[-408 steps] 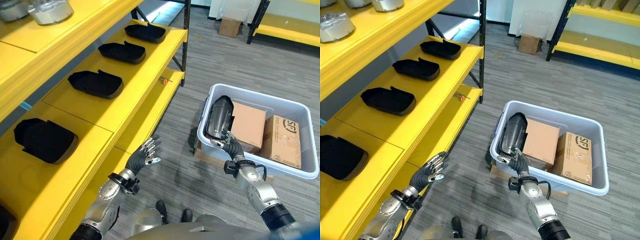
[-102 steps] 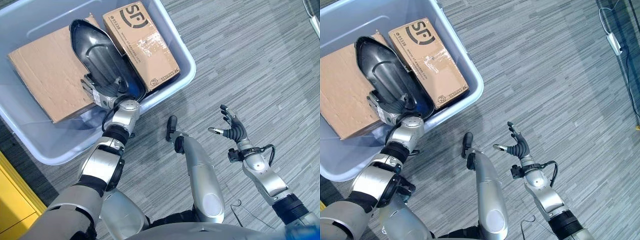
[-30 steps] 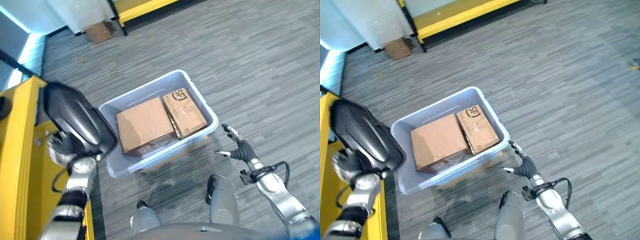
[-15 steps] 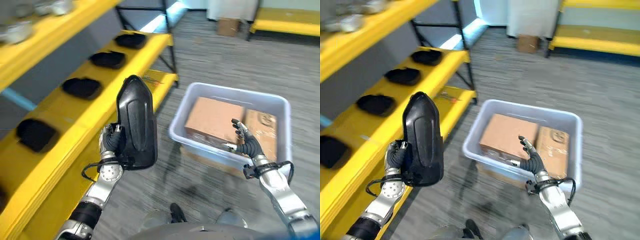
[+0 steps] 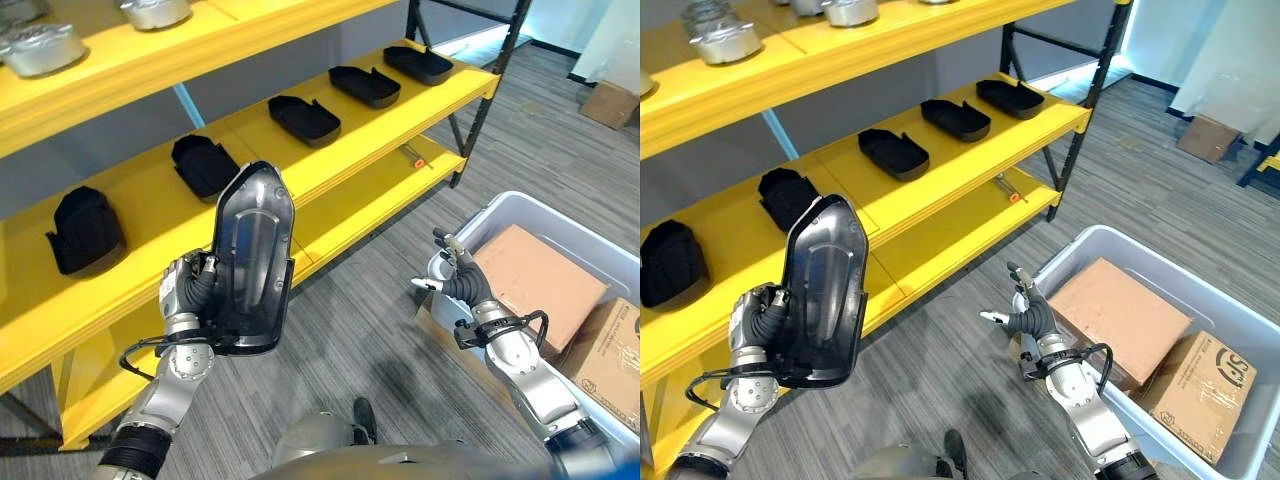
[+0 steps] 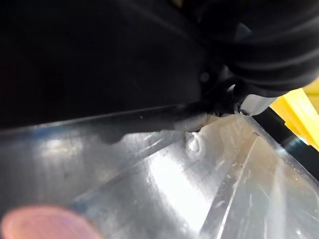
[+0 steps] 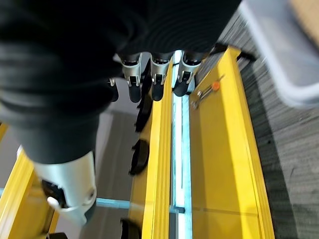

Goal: Move parts from the plastic box to the shelf.

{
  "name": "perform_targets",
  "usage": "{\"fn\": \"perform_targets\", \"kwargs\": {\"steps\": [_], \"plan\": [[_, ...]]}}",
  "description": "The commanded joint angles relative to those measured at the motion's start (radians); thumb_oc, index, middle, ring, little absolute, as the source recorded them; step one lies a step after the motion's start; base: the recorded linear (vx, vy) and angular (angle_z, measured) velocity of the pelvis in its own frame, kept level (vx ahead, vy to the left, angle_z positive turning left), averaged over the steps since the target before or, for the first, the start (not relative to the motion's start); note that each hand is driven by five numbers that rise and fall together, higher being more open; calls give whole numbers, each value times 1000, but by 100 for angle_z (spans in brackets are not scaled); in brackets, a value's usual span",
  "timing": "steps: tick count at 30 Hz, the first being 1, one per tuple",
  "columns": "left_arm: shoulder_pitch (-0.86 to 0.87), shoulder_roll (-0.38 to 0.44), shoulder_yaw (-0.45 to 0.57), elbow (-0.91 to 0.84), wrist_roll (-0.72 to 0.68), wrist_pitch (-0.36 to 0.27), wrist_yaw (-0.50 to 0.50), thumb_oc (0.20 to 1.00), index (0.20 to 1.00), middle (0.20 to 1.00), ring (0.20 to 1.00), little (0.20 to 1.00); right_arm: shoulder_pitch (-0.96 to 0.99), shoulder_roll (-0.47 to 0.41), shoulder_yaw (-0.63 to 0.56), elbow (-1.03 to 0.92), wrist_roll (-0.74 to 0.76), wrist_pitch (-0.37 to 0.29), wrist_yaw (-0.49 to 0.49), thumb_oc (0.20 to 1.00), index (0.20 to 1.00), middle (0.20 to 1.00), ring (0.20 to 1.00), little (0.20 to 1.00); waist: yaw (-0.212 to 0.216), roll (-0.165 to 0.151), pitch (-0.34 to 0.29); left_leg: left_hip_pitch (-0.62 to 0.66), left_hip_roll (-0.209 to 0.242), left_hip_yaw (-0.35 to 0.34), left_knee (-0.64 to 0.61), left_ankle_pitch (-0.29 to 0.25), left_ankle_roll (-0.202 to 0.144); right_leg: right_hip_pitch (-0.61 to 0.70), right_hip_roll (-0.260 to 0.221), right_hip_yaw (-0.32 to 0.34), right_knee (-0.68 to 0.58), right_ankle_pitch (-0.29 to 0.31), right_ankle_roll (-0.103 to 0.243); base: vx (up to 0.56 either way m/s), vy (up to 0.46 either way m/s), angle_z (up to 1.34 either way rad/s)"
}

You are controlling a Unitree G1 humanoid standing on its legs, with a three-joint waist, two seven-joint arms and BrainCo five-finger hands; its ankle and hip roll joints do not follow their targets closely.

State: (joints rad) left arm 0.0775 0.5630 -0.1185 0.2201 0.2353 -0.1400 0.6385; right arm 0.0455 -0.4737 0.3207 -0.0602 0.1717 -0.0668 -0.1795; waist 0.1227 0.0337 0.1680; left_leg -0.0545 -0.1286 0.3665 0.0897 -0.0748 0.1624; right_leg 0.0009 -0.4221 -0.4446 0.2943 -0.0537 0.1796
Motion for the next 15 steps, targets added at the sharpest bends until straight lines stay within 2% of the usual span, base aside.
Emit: {"fn": "perform_targets", "kwargs": {"steps": [1, 2, 4, 7, 9, 10, 13, 15], "plan": [[-59, 32, 43, -99, 18, -33, 24, 200, 200, 200, 200, 200, -1, 12, -32, -31, 14, -83, 2, 1000, 1000, 1000, 1000, 1000, -51, 4, -18, 50, 136, -57, 35, -47, -112, -71, 74, 132, 1, 62, 27, -3, 58, 56], [-49, 32, 45, -108, 16, -31, 20, 200, 200, 200, 200, 200, 12, 12, -44, -28, 18, -97, 7, 1000, 1000, 1000, 1000, 1000, -59, 3, -18, 49, 136, -71, 32, -45, -111, -73, 110, 159, 16, 25, 21, -8, 57, 78], [-26, 28, 53, -118, 14, -33, 33, 200, 200, 200, 200, 200, 34, 8, -60, -26, 26, -122, 33, 1000, 1000, 1000, 1000, 1000, -60, -6, -23, 47, 139, -82, 11, -23, -126, -57, 180, 153, -35, -8, 11, 7, 13, 91], [16, 11, 80, -132, 7, -31, 53, 200, 200, 200, 200, 200, 57, -4, -74, -18, 39, -156, 81, 1000, 1000, 1000, 1000, 1000, -52, -26, -22, 59, 134, -76, -22, -5, -164, -13, 251, 109, -188, 25, -7, 51, -46, 22], [28, -2, 82, -123, -1, -43, 62, 200, 200, 200, 200, 200, 56, -9, -61, 5, 37, -188, 81, 1000, 1000, 1000, 1000, 1000, -55, -34, -12, 58, 125, -77, -22, 0, -183, 4, 290, 120, -268, 59, -18, 73, -64, -3], [29, -8, 78, -120, 7, -47, 68, 200, 200, 200, 200, 200, 52, -10, -52, 24, 40, -213, 71, 1000, 1000, 1000, 1000, 1000, -61, -39, -2, 48, 117, -83, 0, -13, -186, 23, 309, 143, -282, 49, -29, 38, -61, 18], [17, -18, 72, -110, -13, -34, 60, 200, 200, 200, 200, 200, 32, -9, -39, 51, 45, -223, 62, 1000, 1000, 1000, 1000, 1000, -56, -46, -5, 31, 110, -91, 13, -13, -181, 37, 309, 142, -302, 53, -37, 51, -71, 49], [23, -26, 75, -105, -20, -37, 55, 200, 200, 200, 200, 200, 14, -10, -29, 62, 52, -216, 50, 1000, 1000, 1000, 1000, 1000, -51, -41, -14, 35, 116, -93, 13, -9, -184, 37, 300, 136, -299, 56, -36, 102, -95, 36]]}}
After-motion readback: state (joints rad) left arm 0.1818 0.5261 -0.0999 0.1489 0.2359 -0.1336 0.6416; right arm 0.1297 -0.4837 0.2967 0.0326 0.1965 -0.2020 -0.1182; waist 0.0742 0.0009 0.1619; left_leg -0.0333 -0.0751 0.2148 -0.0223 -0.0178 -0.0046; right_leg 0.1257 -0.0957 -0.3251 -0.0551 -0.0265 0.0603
